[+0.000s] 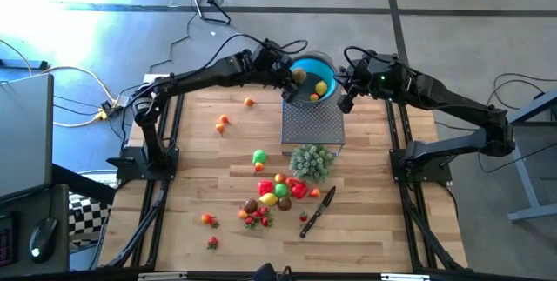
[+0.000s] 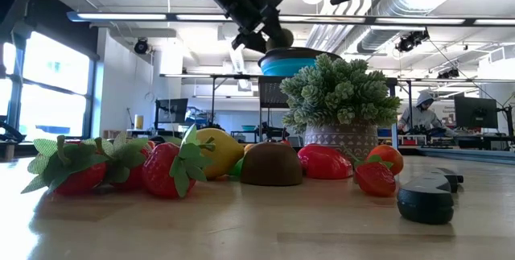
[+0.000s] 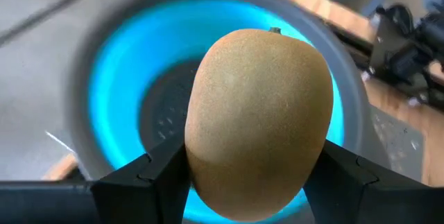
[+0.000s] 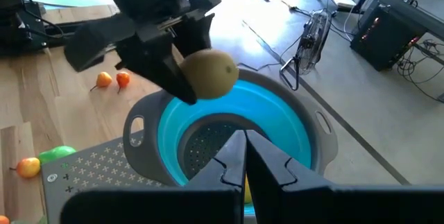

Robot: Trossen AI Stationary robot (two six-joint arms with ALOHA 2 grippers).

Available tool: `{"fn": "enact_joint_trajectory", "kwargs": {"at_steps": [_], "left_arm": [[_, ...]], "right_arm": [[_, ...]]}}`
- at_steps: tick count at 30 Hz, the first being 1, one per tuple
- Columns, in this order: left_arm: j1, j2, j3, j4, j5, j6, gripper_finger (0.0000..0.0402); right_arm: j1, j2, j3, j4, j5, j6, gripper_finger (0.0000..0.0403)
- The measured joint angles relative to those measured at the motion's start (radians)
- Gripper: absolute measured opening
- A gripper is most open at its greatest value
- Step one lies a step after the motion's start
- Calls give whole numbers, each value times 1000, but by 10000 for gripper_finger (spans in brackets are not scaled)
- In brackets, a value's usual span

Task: Pick & Place Fruit
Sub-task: Put the brown kiwi into the blue strainer bowl, then put the orange pear into the blue strainer bowl

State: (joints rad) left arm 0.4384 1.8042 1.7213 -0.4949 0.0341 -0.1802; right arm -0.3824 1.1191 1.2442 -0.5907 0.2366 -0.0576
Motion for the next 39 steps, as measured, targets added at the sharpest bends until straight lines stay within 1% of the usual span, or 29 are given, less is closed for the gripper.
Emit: {"fn": "enact_joint_trajectory", "kwargs": {"at_steps": [9,18,20,26,30,34,39], "left_arm": [[0,1,-1,37,-4,-4,219],[-1,1,-1,31,-3,-11,222],[-1,1,-1,30,-3,-11,232],[-1,1,-1,29,-3,-11,279],[-1,1,-1,33,-1,-11,292],[0,1,-1,36,0,-12,282],[7,-18,-1,26,1,-11,243]], "right_arm": [[0,0,0,-12,0,0,2],[0,0,0,-42,0,7,2],[0,0,0,-42,0,7,2],[0,0,0,-42,0,7,2],[0,0,0,-42,0,7,2],[0,0,0,-42,0,8,2],[0,0,0,-42,0,8,2]]}}
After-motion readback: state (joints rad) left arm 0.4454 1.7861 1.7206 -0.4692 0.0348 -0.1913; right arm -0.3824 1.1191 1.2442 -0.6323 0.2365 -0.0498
